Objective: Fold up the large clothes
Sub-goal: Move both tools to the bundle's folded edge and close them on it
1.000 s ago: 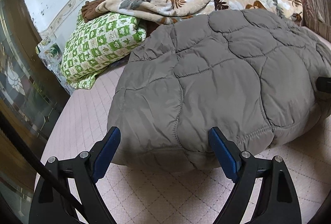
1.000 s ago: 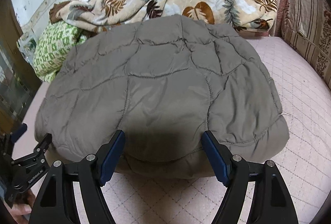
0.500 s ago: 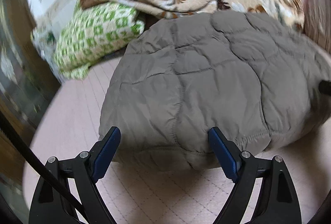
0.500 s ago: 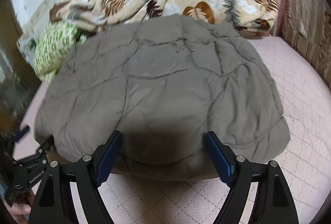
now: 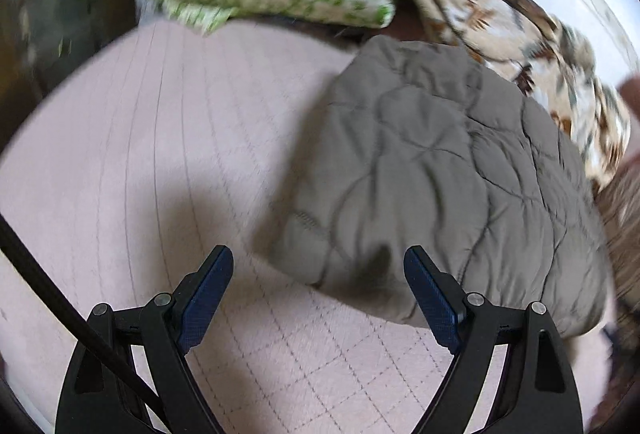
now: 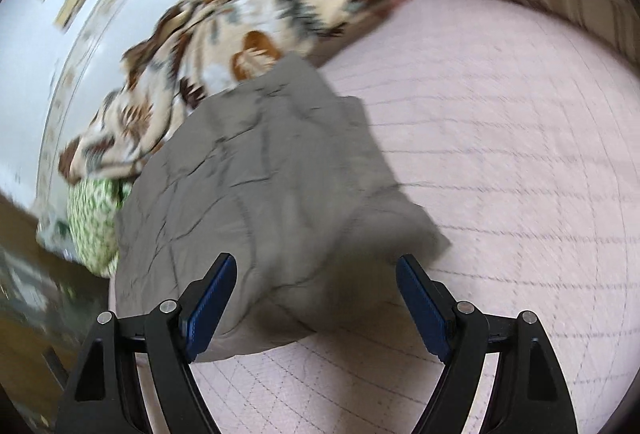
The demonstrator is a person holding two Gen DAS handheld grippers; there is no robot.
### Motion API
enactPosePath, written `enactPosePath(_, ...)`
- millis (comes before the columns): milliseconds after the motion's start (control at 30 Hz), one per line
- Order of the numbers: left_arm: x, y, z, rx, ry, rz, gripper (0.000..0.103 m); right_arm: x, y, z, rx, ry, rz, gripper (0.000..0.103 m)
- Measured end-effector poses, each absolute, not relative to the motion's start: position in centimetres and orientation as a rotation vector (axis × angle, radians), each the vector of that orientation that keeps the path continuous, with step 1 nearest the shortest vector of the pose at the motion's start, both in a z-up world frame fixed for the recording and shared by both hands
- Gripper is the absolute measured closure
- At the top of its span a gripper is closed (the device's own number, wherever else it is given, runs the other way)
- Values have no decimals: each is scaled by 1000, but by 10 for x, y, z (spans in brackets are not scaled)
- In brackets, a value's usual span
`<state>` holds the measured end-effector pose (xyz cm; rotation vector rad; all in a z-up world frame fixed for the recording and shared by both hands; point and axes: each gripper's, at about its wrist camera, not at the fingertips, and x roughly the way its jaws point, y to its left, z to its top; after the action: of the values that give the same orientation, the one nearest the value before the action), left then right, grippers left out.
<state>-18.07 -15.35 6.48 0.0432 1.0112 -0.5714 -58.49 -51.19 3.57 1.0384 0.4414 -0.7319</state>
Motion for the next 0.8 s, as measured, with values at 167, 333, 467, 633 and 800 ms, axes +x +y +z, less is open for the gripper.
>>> enactPosePath(167, -164, -124, 52, -96, 1117, -571, 16, -601, -519, 20, 1149, 429, -730, 17)
enactPosePath(333, -161, -112, 46, -133, 1143, -561, 16, -608, -522, 12, 1216, 408, -721, 17)
enactPosePath(467, -163, -116, 42, -155, 1162, -587, 16, -608, -524, 7, 1242, 402, -710, 17)
enactPosePath(633, -165, -135, 39, -155, 1154, -613, 16, -608, -528, 3, 1257, 381, -703, 17)
enactPosePath(800, -167, -152, 33, -132, 1154, -623, 16, -608, -533, -6, 1288, 366, -708, 16)
